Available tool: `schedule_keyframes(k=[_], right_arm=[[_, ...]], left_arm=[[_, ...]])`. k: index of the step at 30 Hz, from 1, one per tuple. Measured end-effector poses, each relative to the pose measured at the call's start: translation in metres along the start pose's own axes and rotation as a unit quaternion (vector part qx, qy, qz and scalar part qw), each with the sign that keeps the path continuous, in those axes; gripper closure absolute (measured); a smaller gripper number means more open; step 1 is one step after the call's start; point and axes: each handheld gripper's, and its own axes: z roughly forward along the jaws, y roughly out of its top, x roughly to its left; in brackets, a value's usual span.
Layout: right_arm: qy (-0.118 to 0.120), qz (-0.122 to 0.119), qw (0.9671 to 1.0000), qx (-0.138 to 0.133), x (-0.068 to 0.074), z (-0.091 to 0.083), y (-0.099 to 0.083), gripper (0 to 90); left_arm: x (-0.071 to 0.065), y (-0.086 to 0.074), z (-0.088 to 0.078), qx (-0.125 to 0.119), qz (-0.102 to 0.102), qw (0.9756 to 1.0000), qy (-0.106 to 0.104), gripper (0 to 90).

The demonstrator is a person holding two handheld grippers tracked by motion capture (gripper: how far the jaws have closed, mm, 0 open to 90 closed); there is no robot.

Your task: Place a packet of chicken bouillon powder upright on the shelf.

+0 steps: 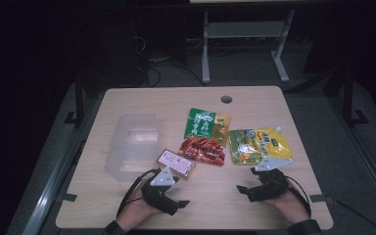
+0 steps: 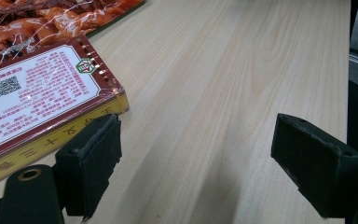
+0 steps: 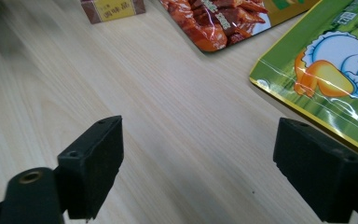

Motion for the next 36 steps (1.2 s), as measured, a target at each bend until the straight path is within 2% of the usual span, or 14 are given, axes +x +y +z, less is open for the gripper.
schedule_keyframes(k=[3,4,6,9,11,15,24,32,36], right_arm=[[-0.003,0.004,1.0,0.005,0.0,0.0,0.004,25.9],[0.007,0.002,1.0,0.007,-0.002,0.0,0.007,31.7],[0.008,0.006,0.9999,0.007,-0.003,0.0,0.008,34.3],[0.013,0.006,0.9999,-0.002,-0.005,-0.002,0.014,42.3],[0.015,0.004,0.9998,-0.01,-0.009,-0.003,0.019,49.4],[0.011,0.013,0.9996,-0.022,-0.018,-0.003,0.029,64.7],[-0.004,0.006,0.9992,-0.04,-0.033,0.0,0.05,88.1],[-0.026,0.019,0.9979,-0.056,-0.053,0.005,0.072,90.0],[-0.044,0.026,0.9976,-0.047,-0.062,0.017,0.084,90.0]], left_arm=[[0.0,0.001,0.0,-0.002,-0.003,1.0,-0.003,16.0],[-0.001,0.001,0.0,-0.004,-0.003,1.0,-0.004,16.0],[-0.001,0.001,0.0,-0.004,-0.003,1.0,-0.006,16.0],[-0.002,0.0,0.0,-0.004,-0.003,0.9999,-0.01,16.0],[-0.001,0.0,0.0,-0.003,0.004,0.9999,-0.011,16.0],[-0.002,0.0,0.0,-0.008,0.0,0.9999,-0.011,15.9],[-0.002,0.002,0.002,-0.01,0.001,0.9999,-0.014,15.9],[-0.001,0.003,0.003,-0.012,0.001,0.9997,-0.02,15.9],[-0.002,0.004,0.003,-0.012,0.004,0.9997,-0.02,16.0]])
